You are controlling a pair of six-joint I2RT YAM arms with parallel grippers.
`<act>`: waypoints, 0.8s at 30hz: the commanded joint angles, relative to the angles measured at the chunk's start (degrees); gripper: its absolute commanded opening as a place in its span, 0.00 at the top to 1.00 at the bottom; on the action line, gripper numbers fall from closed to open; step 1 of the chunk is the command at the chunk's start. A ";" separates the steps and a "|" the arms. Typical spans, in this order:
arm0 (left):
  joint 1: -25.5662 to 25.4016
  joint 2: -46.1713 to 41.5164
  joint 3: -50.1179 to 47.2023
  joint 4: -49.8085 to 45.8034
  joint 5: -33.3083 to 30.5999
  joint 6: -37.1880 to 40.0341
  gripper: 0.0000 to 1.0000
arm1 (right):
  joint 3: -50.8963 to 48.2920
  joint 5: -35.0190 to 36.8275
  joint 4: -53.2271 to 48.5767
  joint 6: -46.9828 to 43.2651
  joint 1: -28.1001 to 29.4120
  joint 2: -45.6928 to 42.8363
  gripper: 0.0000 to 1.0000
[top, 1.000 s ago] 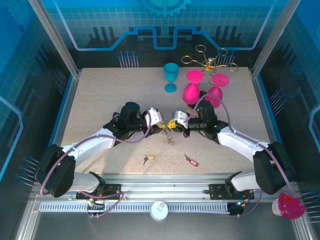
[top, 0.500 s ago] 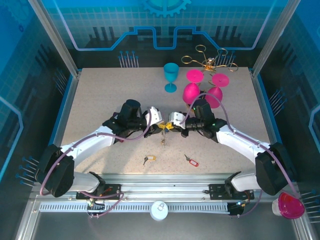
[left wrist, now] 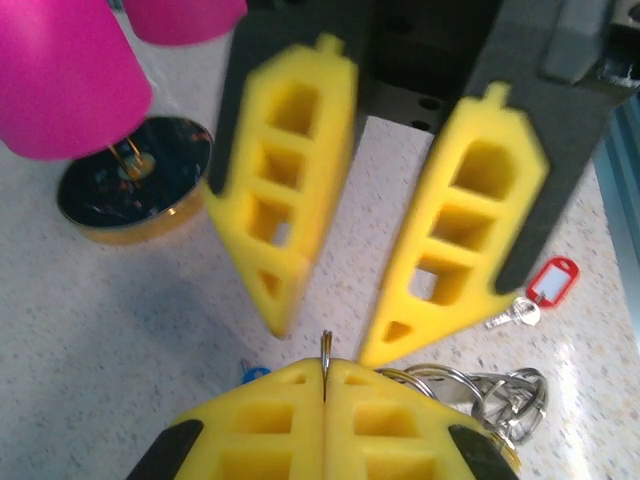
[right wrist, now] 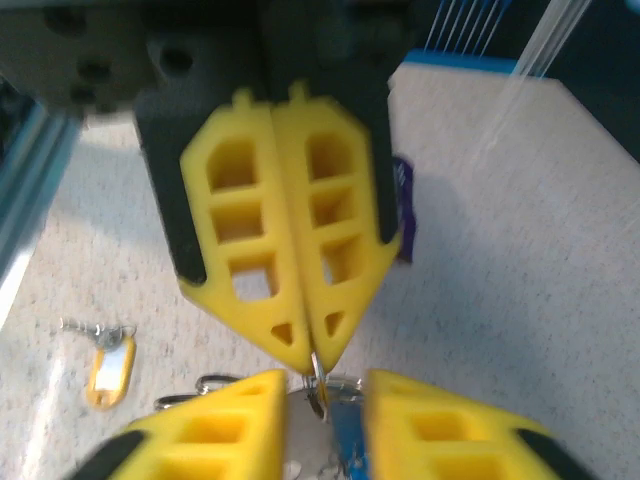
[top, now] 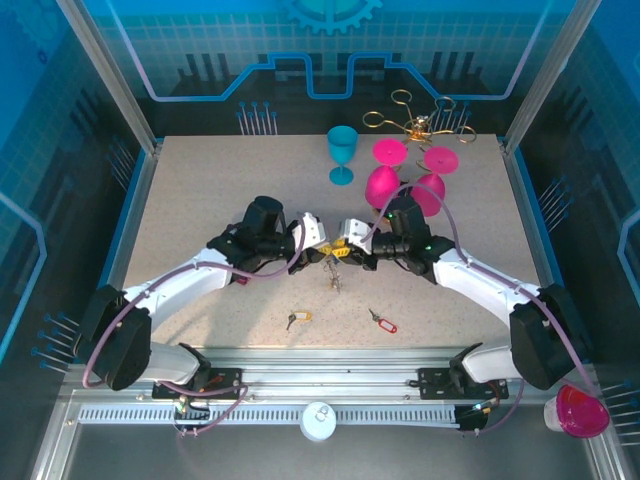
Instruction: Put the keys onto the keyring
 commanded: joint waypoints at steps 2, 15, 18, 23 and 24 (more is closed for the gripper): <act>0.35 -2.08 -8.19 23.55 1.41 -8.54 1.00 | -6.53 -7.87 17.76 9.62 -3.23 -2.66 0.64; 0.35 3.84 -16.98 54.56 4.05 -20.18 1.00 | -13.26 -11.60 42.32 19.27 -5.31 3.91 0.69; 0.35 4.94 -17.64 57.27 4.74 -21.52 1.00 | -13.34 -11.94 43.11 19.89 -5.29 4.37 0.70; 0.40 5.93 -17.99 59.36 5.98 -22.41 1.00 | -12.61 -13.21 43.78 20.62 -5.19 4.90 0.73; 0.36 6.10 -17.99 59.99 6.04 -22.66 1.00 | -12.43 -13.43 43.80 20.70 -5.18 5.05 0.75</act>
